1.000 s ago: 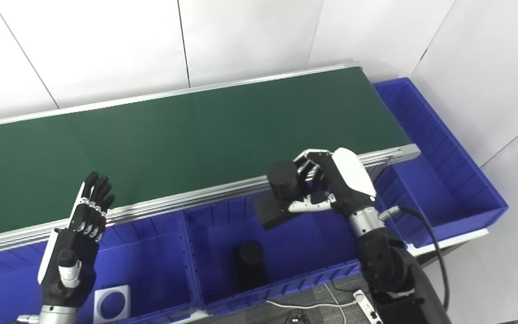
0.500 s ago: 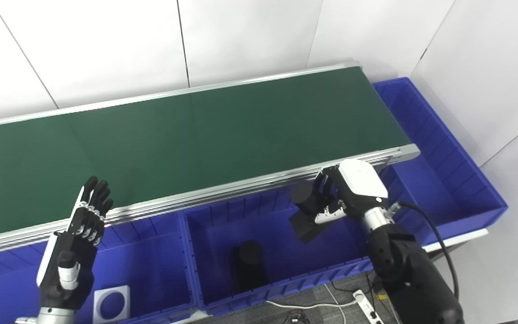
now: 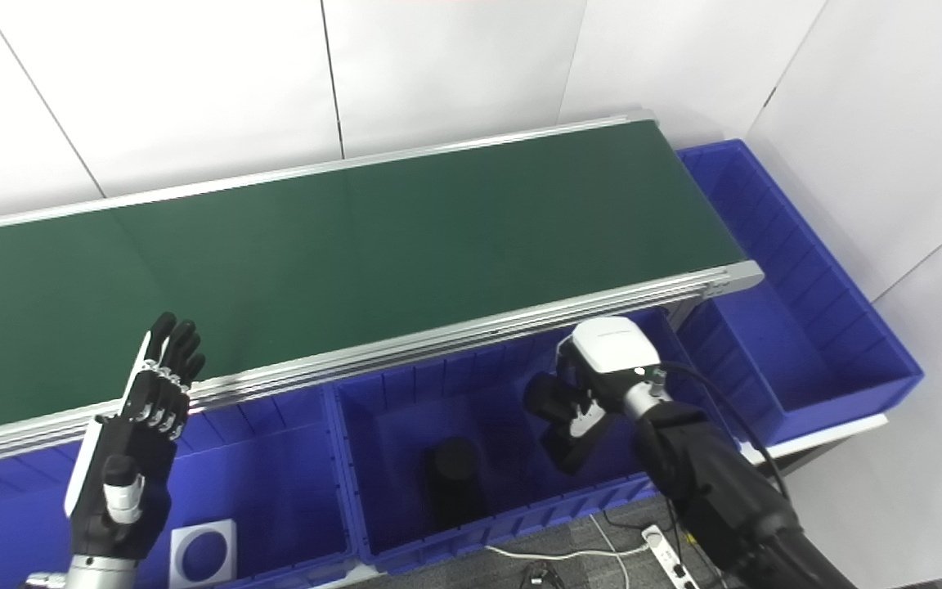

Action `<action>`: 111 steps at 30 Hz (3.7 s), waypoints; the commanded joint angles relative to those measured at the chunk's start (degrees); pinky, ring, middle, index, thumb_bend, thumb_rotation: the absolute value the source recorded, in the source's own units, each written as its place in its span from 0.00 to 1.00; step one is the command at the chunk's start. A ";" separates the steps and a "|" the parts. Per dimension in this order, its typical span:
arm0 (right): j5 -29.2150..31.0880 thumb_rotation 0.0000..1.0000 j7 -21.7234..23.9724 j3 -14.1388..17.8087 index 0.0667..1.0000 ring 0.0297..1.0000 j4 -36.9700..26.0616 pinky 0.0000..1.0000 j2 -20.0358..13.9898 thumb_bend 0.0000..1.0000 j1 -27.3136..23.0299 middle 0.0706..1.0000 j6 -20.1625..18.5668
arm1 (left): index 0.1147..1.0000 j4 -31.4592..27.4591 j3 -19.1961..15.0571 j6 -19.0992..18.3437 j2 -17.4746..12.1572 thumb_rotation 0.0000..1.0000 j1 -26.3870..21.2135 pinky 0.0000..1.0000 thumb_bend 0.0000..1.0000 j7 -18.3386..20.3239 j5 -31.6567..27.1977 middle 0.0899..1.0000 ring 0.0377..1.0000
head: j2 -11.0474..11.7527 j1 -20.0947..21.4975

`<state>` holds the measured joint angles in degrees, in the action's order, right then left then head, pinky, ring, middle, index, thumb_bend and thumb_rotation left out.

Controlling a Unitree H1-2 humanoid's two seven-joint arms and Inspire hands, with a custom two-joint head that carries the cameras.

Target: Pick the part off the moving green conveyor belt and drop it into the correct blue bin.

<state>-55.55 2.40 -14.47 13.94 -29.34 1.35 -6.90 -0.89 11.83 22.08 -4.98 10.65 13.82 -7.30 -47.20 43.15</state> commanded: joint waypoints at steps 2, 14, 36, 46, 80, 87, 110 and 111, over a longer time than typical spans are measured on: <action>-0.85 0.00 -4.05 -1.23 0.45 0.26 1.50 0.22 -0.47 0.53 -2.24 0.43 0.89 | 1.00 -2.86 0.21 -0.23 0.52 0.94 -0.14 1.00 0.80 0.32 -0.25 0.99 1.00 | -0.11 -0.20; -0.18 0.01 -4.97 -4.67 0.50 0.36 3.94 0.29 -0.83 0.52 -2.86 0.38 -0.52 | 1.00 -3.60 0.00 -0.86 0.59 0.94 0.16 1.00 0.79 0.20 0.08 0.99 1.00 | -0.02 -0.54; 2.31 0.40 -1.52 -3.96 0.60 0.42 -0.27 0.34 -2.15 0.94 -1.48 0.47 -1.31 | 1.00 -2.56 0.07 0.00 0.57 0.95 0.20 1.00 0.80 0.35 0.58 0.99 1.00 | 0.22 -1.22; 2.65 0.46 3.61 -1.76 0.60 0.48 -9.90 0.40 -3.92 0.94 1.48 0.54 -2.26 | 1.00 -2.74 0.08 -0.39 0.75 0.95 0.46 1.00 0.81 0.11 0.92 0.99 1.00 | 0.36 -1.62; 36.03 0.96 2.72 8.47 0.93 0.94 -36.32 0.87 13.79 0.99 11.62 0.96 13.68 | 1.00 2.51 1.36 4.81 5.46 0.98 1.13 1.00 0.77 -2.82 8.93 0.96 0.99 | 1.95 -30.89; 43.91 1.00 -0.64 8.31 0.97 0.96 -25.12 0.93 20.44 0.96 11.28 0.97 24.02 | 1.00 5.36 3.87 4.85 5.00 0.99 0.74 1.00 0.83 -7.30 12.94 0.96 0.99 | 4.52 -36.06; 49.15 1.00 -3.49 1.47 0.92 0.95 -7.36 0.99 28.60 0.94 11.67 0.94 33.81 | 0.97 11.42 11.39 4.85 2.62 0.95 -0.30 1.00 0.86 -17.95 14.36 0.96 1.00 | 9.37 -40.64; 48.78 1.00 -3.84 1.08 0.92 0.95 -7.18 0.99 28.77 0.94 11.64 0.93 33.81 | 0.97 11.50 11.62 4.85 2.44 0.95 -0.37 1.00 0.87 -18.45 14.52 0.96 1.00 | 9.53 -40.44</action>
<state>-6.37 -0.71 -12.85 7.82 -1.43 13.54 23.73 11.30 23.22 24.81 -2.12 11.30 -3.19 6.76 -37.71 2.72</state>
